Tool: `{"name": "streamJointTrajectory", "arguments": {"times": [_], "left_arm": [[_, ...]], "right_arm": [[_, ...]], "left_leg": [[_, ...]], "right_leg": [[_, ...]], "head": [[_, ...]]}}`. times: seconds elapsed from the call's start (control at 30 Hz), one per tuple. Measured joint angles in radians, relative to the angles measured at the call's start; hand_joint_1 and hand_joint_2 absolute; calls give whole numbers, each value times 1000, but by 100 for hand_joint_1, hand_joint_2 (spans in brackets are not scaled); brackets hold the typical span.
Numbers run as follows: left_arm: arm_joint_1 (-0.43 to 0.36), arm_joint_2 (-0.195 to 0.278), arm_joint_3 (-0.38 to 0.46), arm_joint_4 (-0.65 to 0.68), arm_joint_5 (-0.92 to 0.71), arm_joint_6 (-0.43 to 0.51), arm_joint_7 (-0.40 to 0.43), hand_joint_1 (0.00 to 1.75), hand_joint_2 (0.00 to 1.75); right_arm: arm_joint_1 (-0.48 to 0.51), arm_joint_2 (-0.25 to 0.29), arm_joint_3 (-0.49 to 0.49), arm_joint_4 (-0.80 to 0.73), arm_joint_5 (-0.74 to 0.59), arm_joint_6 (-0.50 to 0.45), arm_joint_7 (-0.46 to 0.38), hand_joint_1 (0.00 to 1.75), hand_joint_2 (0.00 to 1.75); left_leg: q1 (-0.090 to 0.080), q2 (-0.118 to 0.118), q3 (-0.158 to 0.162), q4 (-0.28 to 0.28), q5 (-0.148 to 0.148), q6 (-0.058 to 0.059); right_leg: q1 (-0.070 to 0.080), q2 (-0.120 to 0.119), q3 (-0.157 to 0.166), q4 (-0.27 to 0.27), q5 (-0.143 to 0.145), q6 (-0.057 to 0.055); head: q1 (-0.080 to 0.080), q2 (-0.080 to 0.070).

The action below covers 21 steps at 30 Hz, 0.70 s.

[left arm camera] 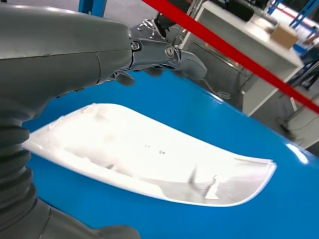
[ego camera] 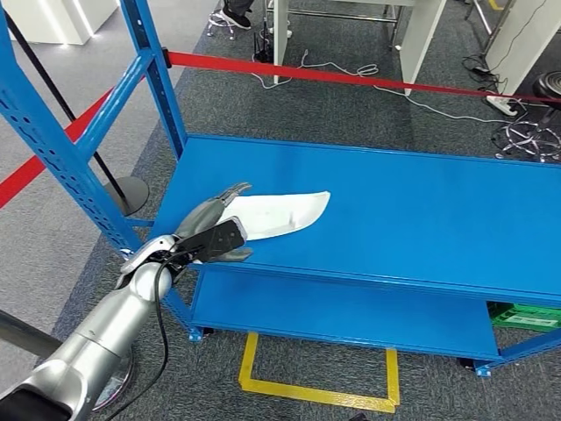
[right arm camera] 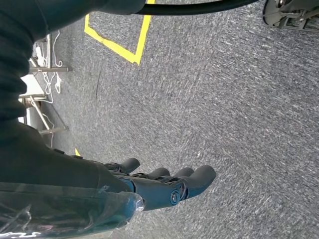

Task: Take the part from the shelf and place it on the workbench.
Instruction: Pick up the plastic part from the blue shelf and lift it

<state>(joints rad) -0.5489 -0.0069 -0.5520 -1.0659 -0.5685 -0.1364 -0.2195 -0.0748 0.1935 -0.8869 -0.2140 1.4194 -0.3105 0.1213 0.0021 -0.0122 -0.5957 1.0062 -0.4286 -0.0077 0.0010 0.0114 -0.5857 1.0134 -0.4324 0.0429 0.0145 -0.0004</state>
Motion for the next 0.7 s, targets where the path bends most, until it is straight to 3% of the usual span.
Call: {"name": "streamJointTrajectory", "arguments": {"times": [0.4,0.7], "left_arm": [[-61,18,-53,93,0,-56,1,0,175],[-166,2,-144,256,-16,-88,19,0,175]], "right_arm": [[-1,-3,1,0,9,0,1,0,175],[-16,-9,3,0,19,28,15,0,175]], "left_leg": [[0,0,-1,0,0,0],[0,0,-1,0,1,0]], "right_leg": [[0,0,-1,0,0,0],[0,0,-1,0,1,0]], "head": [[0,0],[0,0]]}}
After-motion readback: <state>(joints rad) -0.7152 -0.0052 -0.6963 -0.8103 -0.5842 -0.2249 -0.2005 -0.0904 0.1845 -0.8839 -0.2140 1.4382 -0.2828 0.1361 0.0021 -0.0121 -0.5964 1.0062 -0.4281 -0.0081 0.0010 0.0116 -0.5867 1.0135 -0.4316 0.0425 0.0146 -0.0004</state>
